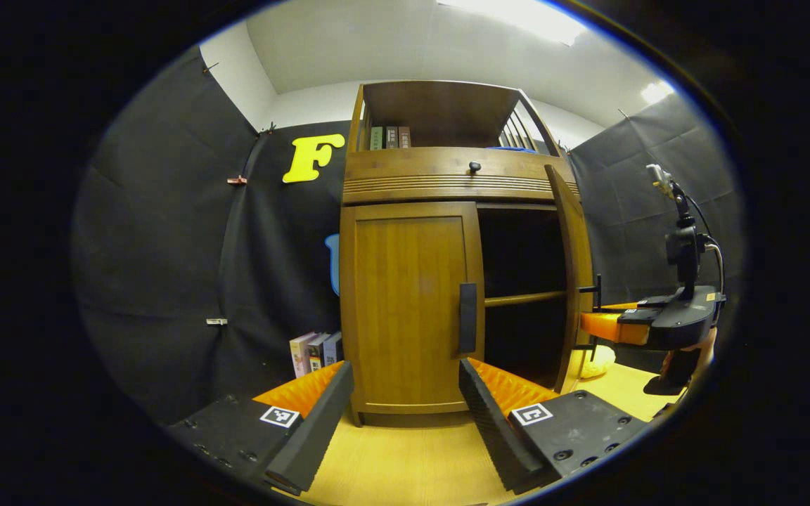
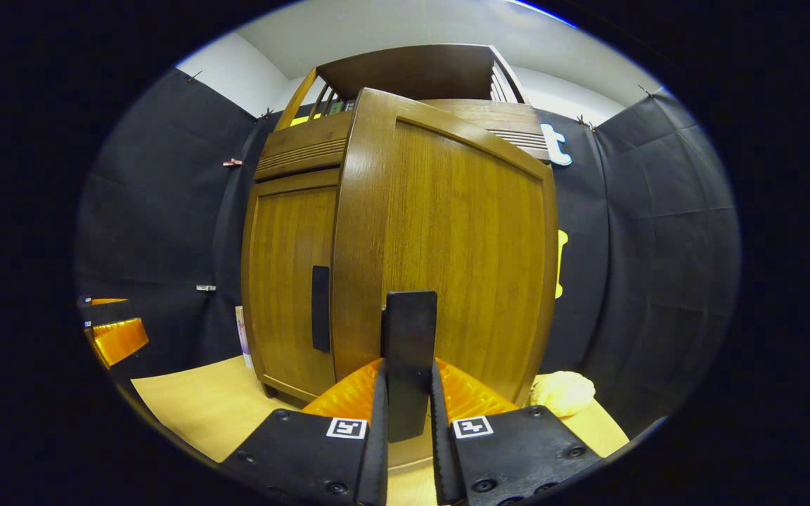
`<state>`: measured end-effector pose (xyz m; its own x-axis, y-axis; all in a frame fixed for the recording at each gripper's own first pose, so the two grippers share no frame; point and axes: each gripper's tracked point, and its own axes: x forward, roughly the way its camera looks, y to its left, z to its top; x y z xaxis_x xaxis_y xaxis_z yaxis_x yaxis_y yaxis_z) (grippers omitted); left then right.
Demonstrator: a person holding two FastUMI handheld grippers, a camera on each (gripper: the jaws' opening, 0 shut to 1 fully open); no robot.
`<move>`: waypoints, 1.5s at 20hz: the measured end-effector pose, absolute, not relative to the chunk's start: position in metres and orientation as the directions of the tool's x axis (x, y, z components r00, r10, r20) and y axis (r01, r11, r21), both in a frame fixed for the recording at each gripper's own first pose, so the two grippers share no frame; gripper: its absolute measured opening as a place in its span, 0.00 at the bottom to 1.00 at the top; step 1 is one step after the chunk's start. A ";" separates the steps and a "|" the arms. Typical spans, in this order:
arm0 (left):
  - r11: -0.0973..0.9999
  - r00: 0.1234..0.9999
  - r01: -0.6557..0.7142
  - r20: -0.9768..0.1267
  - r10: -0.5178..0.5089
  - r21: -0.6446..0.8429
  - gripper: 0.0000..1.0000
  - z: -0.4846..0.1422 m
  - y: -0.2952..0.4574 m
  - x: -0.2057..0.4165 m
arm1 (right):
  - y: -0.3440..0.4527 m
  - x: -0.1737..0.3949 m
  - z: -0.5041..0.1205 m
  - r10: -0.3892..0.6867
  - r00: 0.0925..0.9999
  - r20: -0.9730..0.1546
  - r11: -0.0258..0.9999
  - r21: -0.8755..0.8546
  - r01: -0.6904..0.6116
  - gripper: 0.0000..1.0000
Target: Open the right door of the double-door shoe cabinet with the right hand, and open the left door with the left hand.
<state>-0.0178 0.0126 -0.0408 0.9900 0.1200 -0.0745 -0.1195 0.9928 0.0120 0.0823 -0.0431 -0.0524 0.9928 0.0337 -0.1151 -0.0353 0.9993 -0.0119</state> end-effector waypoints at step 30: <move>0.998 0.992 0.055 -0.109 -0.059 -0.037 0.94 -0.061 -0.053 0.019 | -0.206 -0.014 -0.041 -0.338 0.931 -0.135 0.941 -0.014 0.339 0.16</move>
